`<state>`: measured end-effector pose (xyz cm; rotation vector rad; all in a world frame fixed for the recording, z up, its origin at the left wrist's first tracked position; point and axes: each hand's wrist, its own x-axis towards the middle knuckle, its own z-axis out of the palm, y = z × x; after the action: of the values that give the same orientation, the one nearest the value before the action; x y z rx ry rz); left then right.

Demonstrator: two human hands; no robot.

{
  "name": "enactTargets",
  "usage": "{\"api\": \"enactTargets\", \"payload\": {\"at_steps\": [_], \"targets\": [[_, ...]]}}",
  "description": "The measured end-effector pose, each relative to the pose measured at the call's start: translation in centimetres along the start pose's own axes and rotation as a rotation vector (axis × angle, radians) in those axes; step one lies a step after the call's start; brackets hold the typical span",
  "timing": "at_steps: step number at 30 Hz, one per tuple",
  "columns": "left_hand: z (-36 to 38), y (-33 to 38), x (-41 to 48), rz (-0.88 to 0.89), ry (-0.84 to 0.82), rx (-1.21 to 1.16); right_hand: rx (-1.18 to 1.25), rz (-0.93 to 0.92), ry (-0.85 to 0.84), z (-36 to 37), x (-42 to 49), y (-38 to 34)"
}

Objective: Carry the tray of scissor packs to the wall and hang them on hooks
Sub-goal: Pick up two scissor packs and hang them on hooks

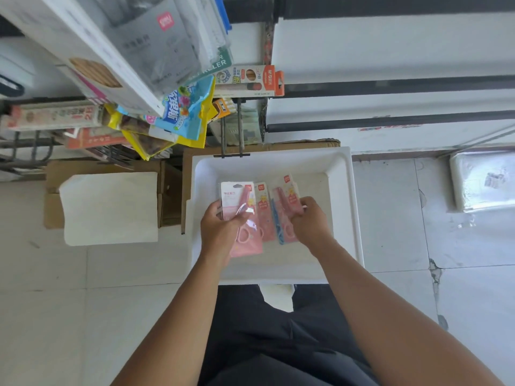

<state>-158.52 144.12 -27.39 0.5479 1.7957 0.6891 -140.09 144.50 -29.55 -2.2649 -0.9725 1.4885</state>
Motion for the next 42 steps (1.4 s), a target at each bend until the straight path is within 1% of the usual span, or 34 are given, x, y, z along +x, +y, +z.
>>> {"api": "enactTargets", "payload": {"at_steps": [4,7,11,15,18,24,30,36,42], "targets": [[-1.7,2.5,-2.9,0.051,-0.061,-0.039,0.226,-0.058,-0.009,-2.6,-3.2,-1.3],[-2.9,5.2,-5.4,0.116,-0.140,-0.115,0.421,-0.175,-0.053,-5.1,-6.4,-3.0],[-4.2,9.7,-9.0,0.282,-0.213,-0.188,0.605,-0.332,-0.087,-8.7,-10.9,-6.0],[-5.2,14.8,-12.8,0.458,-0.309,-0.270,0.753,-0.455,-0.073,-12.2,-15.0,-9.2],[-5.3,18.0,-15.8,0.572,-0.336,-0.327,0.865,-0.538,-0.072,-14.9,-18.0,-11.3],[-3.2,23.0,-22.9,0.772,-0.367,-0.410,0.915,-0.722,-0.063,-21.3,-22.4,-14.0],[1.3,26.9,-30.6,0.966,-0.323,-0.493,0.874,-0.872,-0.103,-29.3,-26.2,-15.4],[4.2,31.1,-37.5,1.094,-0.228,-0.590,0.828,-1.038,-0.070,-36.3,-30.2,-17.6],[4.9,35.8,-41.3,1.197,-0.204,-0.631,0.831,-1.174,-0.060,-40.3,-33.9,-21.4]]}}
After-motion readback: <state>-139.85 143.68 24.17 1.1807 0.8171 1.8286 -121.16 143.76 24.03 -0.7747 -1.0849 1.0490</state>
